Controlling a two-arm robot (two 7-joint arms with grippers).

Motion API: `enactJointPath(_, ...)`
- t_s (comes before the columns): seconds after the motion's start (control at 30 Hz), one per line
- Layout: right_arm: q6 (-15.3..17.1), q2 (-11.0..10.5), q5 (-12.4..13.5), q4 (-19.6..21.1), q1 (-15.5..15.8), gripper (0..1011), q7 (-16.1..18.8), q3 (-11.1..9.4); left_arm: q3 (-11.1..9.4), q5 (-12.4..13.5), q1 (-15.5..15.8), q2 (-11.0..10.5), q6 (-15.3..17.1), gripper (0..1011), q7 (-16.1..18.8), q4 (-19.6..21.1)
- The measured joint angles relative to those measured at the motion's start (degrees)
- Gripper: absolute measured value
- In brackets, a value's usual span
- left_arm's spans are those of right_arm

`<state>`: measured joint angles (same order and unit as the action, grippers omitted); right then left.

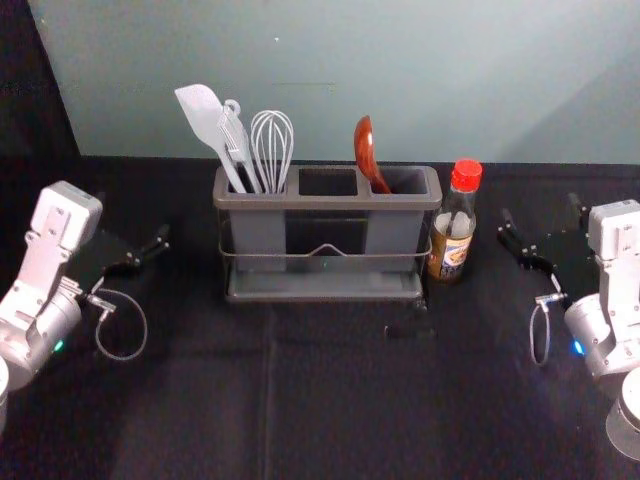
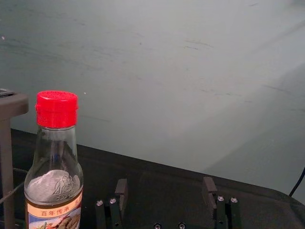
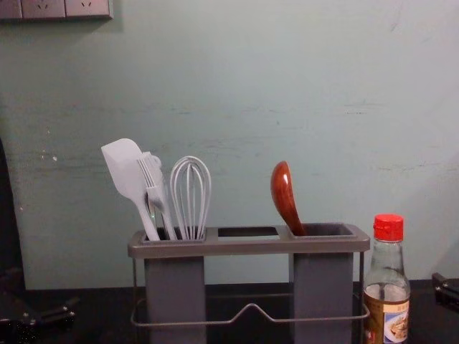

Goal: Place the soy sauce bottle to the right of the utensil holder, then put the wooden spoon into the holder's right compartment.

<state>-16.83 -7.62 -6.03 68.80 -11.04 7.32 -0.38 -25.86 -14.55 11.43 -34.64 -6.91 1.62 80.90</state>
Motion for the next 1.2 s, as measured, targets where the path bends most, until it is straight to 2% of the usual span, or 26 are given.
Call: enactJointPath(1.2, 0.00, 0.06, -0.01, 0.15, 0.01, 1002, 0.13, -0.19, 0.00, 0.00, 0.00, 0.00, 0.00, 1005, 0.00, 0.00)
